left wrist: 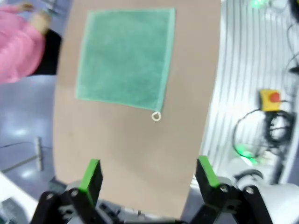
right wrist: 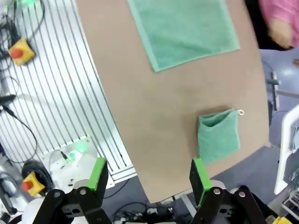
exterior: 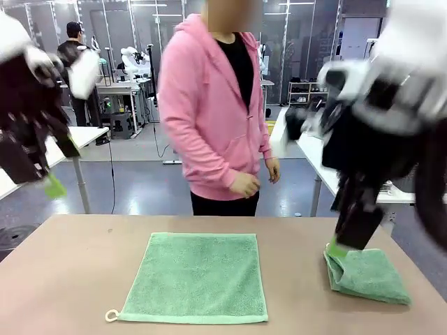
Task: Fold the towels and place them in the basket.
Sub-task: When a person lays out a Towel with hook on the table, fold it in half twice.
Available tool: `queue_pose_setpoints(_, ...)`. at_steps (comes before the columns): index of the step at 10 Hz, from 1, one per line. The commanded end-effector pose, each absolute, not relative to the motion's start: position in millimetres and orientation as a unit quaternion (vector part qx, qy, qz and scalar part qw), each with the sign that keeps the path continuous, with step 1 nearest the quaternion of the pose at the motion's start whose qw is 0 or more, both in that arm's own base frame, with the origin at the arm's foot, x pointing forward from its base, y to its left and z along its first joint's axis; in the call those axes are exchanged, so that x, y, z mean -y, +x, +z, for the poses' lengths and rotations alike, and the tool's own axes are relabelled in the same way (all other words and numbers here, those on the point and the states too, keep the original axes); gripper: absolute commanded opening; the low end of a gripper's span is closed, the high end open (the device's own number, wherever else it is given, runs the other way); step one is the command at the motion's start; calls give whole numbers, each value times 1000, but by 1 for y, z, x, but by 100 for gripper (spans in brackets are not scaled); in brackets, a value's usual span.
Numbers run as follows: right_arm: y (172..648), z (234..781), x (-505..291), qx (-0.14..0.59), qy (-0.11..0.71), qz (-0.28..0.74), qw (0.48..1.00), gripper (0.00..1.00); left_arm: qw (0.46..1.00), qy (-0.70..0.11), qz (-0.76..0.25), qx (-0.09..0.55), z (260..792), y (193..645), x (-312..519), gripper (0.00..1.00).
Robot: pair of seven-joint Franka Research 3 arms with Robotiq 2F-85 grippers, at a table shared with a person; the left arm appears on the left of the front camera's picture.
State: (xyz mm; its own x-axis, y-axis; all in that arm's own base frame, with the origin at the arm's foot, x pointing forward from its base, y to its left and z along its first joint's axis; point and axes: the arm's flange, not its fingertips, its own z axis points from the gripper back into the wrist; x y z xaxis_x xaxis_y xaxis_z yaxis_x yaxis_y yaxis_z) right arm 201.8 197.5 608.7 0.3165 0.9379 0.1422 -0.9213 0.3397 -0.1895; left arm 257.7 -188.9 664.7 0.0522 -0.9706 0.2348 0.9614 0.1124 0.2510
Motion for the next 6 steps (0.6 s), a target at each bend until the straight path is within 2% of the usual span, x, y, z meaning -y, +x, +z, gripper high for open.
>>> queue_pose_setpoints(1, 214, 573, -210, 98, -49, 613, 782, 88, 714, -16, -684, 151, 629, 267, 195, 100)
queue_pose_setpoints(2, 221, 545, -211, 98, -70, 620, 775, 88, 728, -10, -673, 129, 599, 279, 195, 100)
queue_pose_setpoints(4, 224, 509, -207, 102, -38, 628, 770, 88, 717, -33, -684, 129, 551, 287, 188, 100)
queue_pose_setpoints(6, 222, 493, -205, 97, -33, 640, 762, 88, 711, -13, -692, 122, 532, 286, 186, 100)
